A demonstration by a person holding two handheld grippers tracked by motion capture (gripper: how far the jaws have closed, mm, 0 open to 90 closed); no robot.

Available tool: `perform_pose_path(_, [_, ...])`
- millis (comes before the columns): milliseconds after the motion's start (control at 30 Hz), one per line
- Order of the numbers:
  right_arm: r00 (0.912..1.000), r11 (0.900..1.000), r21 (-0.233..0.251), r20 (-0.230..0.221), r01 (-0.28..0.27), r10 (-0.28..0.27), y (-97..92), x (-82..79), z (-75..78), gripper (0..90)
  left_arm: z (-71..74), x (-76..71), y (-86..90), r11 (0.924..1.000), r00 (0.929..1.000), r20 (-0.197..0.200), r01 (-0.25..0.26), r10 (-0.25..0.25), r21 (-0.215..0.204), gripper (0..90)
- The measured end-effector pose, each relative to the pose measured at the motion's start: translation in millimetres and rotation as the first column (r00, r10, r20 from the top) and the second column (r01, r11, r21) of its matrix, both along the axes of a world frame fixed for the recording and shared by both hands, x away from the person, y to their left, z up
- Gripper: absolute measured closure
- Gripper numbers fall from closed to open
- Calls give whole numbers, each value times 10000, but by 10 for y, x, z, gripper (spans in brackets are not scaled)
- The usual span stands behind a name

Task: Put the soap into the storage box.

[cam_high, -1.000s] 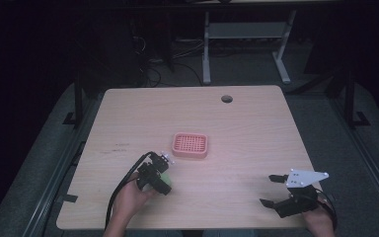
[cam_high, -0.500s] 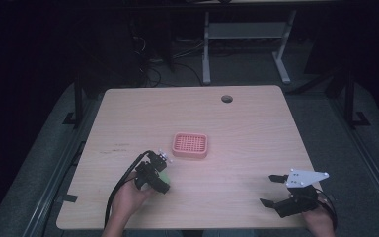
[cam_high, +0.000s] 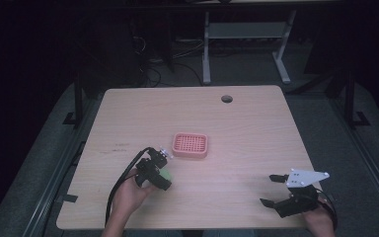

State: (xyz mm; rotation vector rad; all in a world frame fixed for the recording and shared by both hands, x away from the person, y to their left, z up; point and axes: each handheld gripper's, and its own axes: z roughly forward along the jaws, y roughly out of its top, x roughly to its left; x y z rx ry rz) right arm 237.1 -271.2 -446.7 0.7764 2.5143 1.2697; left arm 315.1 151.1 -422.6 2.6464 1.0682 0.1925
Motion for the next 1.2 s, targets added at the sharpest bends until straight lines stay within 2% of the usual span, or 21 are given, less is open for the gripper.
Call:
perform_pose_path(200, [10000,10000,10,14,11,-11,-5,-1,2,138,89,59,-23,9997,9999,110,-32,34,-245,269])
perform_pose_path(667, [9999,9998,138,-34,125,-125,-38,4,-3,138,231,239,-116,9993,9997,166,186,-181,-331,269])
perform_pose_path(733, [9999,9998,155,-30,135,-135,-43,5,-4,138,244,266,-134,9988,9997,183,142,-133,-461,269])
perform_pose_path(833, [9999,9998,177,-8,128,-128,-46,7,-3,138,276,314,-157,9991,9996,136,265,-260,-332,269])
perform_pose_path(867, [9999,9998,177,-10,123,-123,-46,8,-3,138,275,323,-174,9986,9997,202,155,-145,-502,269])
perform_pose_path(900, [9999,9998,177,-7,116,-115,-46,8,-3,138,293,348,-183,9988,9995,150,294,-288,-395,269])
perform_pose_path(1200, [9999,9997,229,21,107,-108,-55,10,2,138,371,467,-282,9984,9992,209,350,-341,-444,269])
